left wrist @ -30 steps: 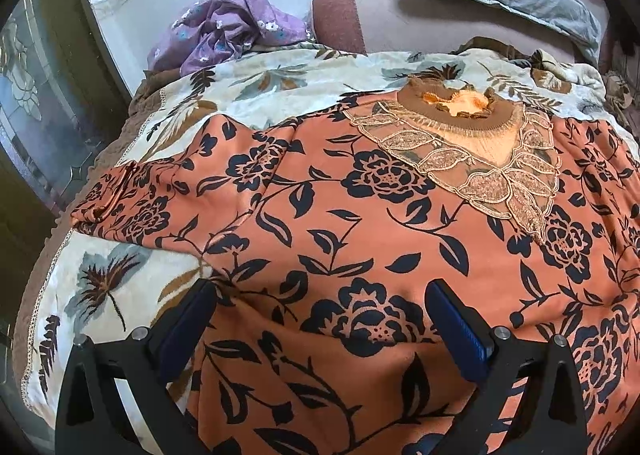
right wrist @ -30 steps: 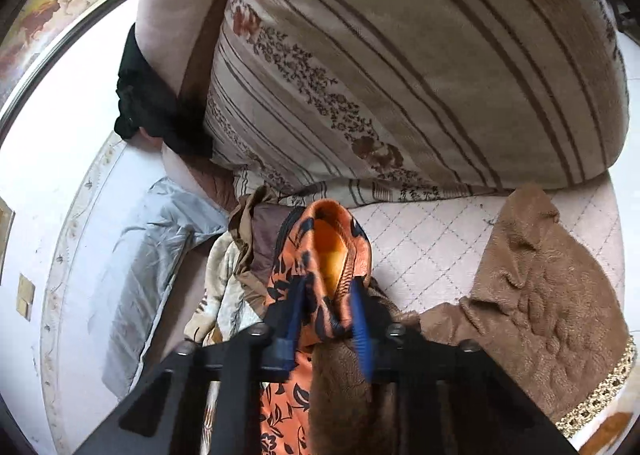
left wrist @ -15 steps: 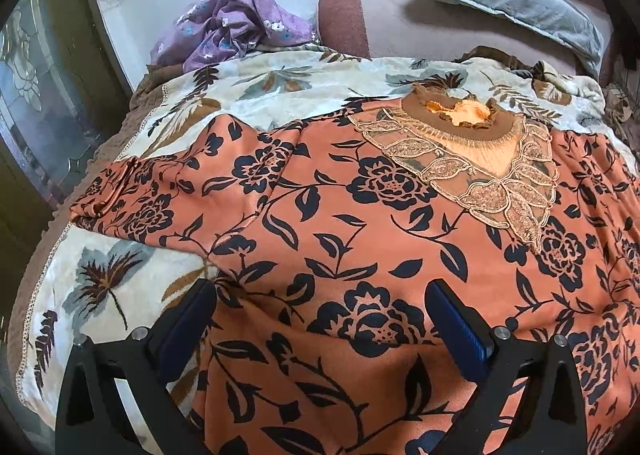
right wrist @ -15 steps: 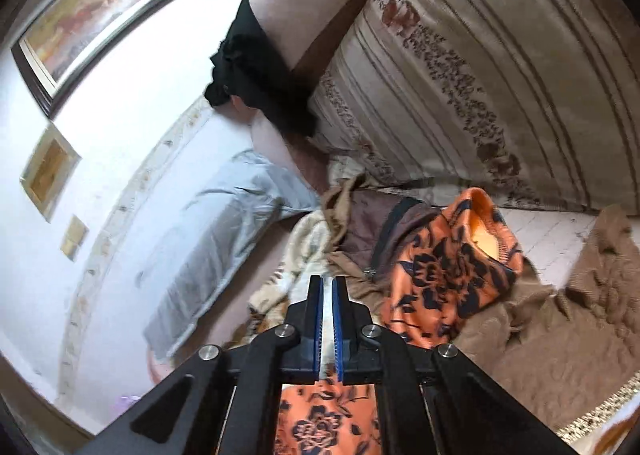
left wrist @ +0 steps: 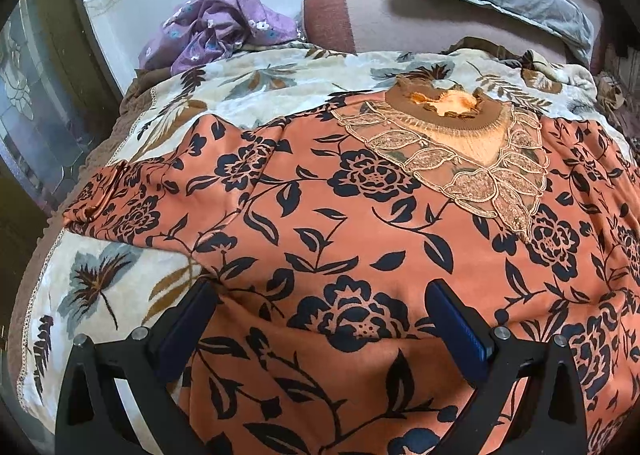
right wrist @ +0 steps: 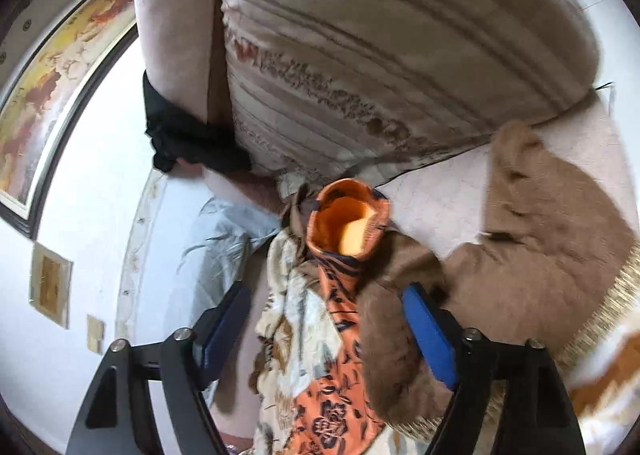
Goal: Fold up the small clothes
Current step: 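Carry the held sleeve across the blouse body with the right gripper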
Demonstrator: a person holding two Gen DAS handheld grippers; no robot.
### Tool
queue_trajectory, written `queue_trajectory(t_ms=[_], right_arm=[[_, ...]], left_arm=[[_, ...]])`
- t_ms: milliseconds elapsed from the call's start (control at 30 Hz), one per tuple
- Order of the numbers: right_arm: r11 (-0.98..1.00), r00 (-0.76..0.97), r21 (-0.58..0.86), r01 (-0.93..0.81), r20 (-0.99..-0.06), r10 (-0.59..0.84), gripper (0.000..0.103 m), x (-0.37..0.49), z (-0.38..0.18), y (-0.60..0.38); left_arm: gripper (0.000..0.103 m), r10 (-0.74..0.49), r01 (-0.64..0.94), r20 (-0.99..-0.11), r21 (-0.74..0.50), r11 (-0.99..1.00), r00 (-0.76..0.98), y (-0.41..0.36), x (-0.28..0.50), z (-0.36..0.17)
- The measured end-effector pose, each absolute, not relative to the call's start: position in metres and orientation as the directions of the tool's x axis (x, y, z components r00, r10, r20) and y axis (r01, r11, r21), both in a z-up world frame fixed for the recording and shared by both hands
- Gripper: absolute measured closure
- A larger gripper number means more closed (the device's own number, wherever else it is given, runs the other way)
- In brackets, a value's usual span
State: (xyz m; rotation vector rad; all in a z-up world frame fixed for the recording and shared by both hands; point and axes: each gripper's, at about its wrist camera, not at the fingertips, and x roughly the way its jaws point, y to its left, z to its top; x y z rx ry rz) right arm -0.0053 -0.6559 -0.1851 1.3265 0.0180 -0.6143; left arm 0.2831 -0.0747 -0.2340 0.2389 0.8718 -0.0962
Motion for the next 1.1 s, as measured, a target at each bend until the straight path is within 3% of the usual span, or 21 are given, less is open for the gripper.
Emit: queue_trajectory(t_ms=[33, 200, 267, 400, 533, 733, 900, 1100], right_arm=[[0.111, 0.842, 0.890, 0.443, -0.370, -0.392, 0.041, 0.003, -0.187, -0.659], [0.118, 0.776, 0.837, 0.534, -0.430, -0.461, 0.052, 0.021, -0.190, -0.670], [0.153, 0.756, 0.808, 0.570, -0.442, -0.483, 0.063, 0.027, -0.187, -0.677], [0.162, 0.717, 0.776, 0.609, -0.451, -0.531, 0.066, 0.023, -0.186, -0.686], [0.223, 0.760, 0.777, 0.589, -0.437, -0.481, 0.093, 0.036, -0.182, -0.684], [0.386, 0.838, 0.772, 0.504, -0.330, -0.435, 0.095, 0.066, -0.133, -0.640], [0.598, 0.921, 0.705, 0.382, -0.237, -0.309, 0.095, 0.118, -0.085, -0.564], [0.779, 0.958, 0.592, 0.207, -0.283, -0.040, 0.095, 0.217, -0.075, -0.435]], left_arm=[[0.000, 0.016, 0.178, -0.767, 0.169, 0.969, 0.641, -0.074, 0.283, -0.234], [0.000, 0.018, 0.164, -0.775, 0.156, 0.974, 0.631, -0.069, 0.288, -0.235], [0.000, 0.015, 0.165, -0.781, 0.150, 0.975, 0.625, -0.068, 0.289, -0.236], [0.000, 0.012, 0.176, -0.785, 0.153, 0.972, 0.620, -0.071, 0.289, -0.238], [0.000, 0.016, 0.187, -0.785, 0.167, 0.968, 0.619, -0.076, 0.288, -0.241], [0.000, 0.021, 0.186, -0.776, 0.177, 0.966, 0.630, -0.077, 0.286, -0.238], [0.000, -0.001, 0.171, -0.770, 0.140, 0.975, 0.638, -0.066, 0.284, -0.228], [0.000, -0.030, 0.131, -0.751, 0.076, 0.988, 0.659, -0.044, 0.285, -0.208]])
